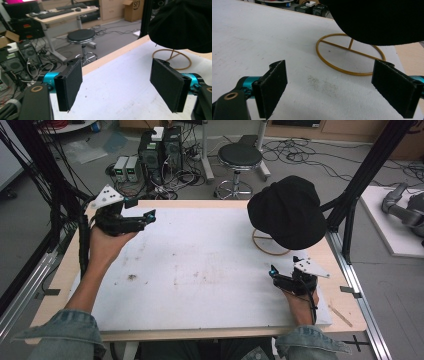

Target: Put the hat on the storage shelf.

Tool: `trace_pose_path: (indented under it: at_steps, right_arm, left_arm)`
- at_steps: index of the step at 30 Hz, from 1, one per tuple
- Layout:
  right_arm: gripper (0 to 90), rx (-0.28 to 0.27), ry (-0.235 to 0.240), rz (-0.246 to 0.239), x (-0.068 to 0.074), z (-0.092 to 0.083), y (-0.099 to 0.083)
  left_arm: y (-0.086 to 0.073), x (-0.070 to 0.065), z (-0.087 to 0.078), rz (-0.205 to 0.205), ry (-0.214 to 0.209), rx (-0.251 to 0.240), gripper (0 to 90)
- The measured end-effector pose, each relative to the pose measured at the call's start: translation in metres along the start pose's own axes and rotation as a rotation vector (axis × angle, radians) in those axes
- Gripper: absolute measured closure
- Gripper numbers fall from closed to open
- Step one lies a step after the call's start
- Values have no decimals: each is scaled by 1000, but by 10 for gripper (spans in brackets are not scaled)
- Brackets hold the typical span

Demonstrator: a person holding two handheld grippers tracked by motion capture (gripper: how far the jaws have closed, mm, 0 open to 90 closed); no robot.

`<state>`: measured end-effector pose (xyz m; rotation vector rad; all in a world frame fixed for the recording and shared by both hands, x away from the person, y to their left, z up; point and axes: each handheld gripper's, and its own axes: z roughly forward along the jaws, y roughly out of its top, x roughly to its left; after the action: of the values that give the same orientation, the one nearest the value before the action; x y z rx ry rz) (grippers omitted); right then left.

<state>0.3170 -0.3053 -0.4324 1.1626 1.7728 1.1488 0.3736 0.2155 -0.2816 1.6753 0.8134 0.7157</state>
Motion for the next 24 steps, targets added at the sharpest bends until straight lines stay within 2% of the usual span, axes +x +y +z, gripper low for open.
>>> trace_pose_path:
  at_steps: [7, 10, 18, 22, 24]
  right_arm:
    - [129, 4, 3, 3, 0, 0, 0]
    - [129, 4, 2, 1, 0, 0, 0]
    - [129, 4, 3, 0, 1, 0, 0]
    - [129, 3, 2, 6, 1, 0, 0]
    - [129, 3, 0, -4, 1, 1, 1]
  left_arm:
    - [-35, 0, -24, -30, 55, -36, 229]
    - [-47, -1, -34, -26, 85, -51, 223]
    - [-78, 0, -58, -61, 163, -97, 224]
    - [-92, -1, -66, -79, 185, -104, 224]
    - [-99, -2, -69, -85, 183, -105, 224]
